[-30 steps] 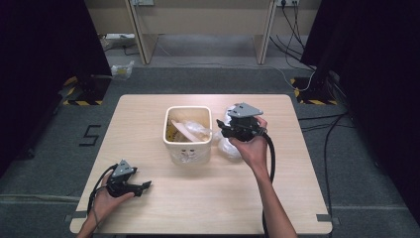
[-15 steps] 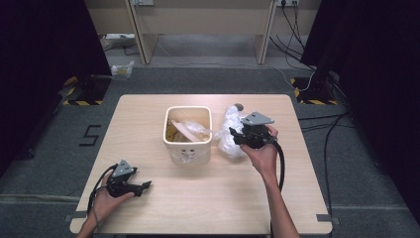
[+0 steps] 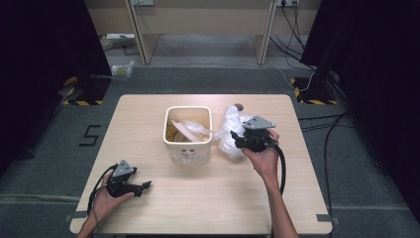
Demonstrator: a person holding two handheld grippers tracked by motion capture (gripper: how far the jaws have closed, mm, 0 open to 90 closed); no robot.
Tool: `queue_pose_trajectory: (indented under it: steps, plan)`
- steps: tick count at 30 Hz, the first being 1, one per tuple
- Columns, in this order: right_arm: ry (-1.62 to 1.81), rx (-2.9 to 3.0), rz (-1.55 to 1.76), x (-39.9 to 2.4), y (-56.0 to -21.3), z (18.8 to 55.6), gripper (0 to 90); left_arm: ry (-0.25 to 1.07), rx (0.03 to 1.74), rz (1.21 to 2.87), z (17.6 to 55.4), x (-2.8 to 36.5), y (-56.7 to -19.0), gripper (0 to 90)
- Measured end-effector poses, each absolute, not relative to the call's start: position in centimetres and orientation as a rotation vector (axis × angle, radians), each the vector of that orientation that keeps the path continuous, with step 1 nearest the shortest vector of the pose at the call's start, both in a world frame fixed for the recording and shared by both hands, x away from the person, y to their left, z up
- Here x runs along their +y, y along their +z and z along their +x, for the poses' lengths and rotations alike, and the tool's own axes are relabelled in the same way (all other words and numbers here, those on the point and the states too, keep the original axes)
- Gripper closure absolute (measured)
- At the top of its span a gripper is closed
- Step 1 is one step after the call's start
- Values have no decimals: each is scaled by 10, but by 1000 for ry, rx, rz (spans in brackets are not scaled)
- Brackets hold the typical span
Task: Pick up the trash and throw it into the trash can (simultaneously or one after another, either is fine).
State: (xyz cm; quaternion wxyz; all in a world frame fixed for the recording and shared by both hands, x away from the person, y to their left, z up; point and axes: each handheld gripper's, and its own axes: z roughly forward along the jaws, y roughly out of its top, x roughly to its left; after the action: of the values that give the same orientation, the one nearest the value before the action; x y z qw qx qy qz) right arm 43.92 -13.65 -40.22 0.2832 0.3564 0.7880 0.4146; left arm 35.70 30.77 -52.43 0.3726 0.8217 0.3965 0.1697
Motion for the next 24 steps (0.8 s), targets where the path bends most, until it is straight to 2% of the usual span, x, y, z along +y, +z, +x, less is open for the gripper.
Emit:
queue_pose_trajectory:
  steps: [24]
  plan:
    - [1072,2122,1021,-145,-421,447,401,434,1016,2105,357,308,-524,161]
